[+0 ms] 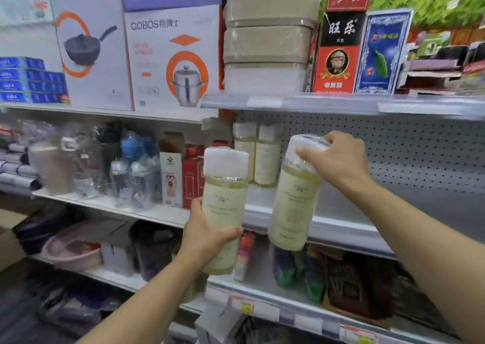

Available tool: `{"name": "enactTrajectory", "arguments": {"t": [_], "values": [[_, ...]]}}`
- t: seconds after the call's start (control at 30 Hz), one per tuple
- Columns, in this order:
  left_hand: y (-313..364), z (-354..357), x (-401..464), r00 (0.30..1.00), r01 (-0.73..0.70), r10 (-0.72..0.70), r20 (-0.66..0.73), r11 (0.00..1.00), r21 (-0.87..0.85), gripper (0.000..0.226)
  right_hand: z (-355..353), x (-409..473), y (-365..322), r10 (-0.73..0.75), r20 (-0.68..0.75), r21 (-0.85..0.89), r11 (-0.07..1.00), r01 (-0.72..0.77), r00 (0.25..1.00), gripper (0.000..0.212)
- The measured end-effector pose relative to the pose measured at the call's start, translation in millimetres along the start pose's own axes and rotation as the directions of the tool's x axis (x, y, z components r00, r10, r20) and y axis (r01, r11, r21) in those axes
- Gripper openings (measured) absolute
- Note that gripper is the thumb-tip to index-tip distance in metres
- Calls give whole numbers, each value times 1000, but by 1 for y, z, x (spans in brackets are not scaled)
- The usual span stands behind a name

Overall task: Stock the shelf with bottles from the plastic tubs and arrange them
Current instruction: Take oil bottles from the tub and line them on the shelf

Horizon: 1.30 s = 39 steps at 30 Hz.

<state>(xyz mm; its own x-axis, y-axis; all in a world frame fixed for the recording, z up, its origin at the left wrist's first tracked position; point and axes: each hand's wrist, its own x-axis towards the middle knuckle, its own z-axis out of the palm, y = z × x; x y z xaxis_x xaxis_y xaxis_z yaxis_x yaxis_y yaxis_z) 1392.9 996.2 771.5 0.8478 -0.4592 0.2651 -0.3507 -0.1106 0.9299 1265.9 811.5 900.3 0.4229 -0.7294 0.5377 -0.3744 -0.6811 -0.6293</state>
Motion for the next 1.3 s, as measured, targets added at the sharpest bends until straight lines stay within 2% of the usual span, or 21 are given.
{"name": "enactTrajectory", "arguments": {"t": [0.37,0.47,0.57,0.93,1.0,1.1,1.2,1.3], "values": [[19,38,82,994,-83,79,-68,996,-44,78,48,78,31,13,-75,-20,1000,-15,997,56],[21,49,96,993,-87,84,-78,995,-41,76,60,96,42,13,-36,-48,999,-15,999,47],[22,62,105,993,-85,83,-86,996,-20,76,72,112,54,42,22,-54,998,-41,999,52],[17,92,123,994,-90,86,-67,994,-58,79,95,137,62,6,23,-141,990,-3,1000,64],[15,94,127,994,-93,88,-59,993,-73,80,92,132,67,47,60,-64,997,-43,997,71],[13,96,132,995,-92,89,-45,992,-88,80,99,115,91,150,209,121,977,-177,966,88],[9,98,138,996,-87,85,-21,990,-108,79,124,92,119,186,436,40,974,-225,881,94],[6,99,148,997,-82,83,5,988,-128,79,148,85,131,223,450,13,966,-256,865,81]]}}
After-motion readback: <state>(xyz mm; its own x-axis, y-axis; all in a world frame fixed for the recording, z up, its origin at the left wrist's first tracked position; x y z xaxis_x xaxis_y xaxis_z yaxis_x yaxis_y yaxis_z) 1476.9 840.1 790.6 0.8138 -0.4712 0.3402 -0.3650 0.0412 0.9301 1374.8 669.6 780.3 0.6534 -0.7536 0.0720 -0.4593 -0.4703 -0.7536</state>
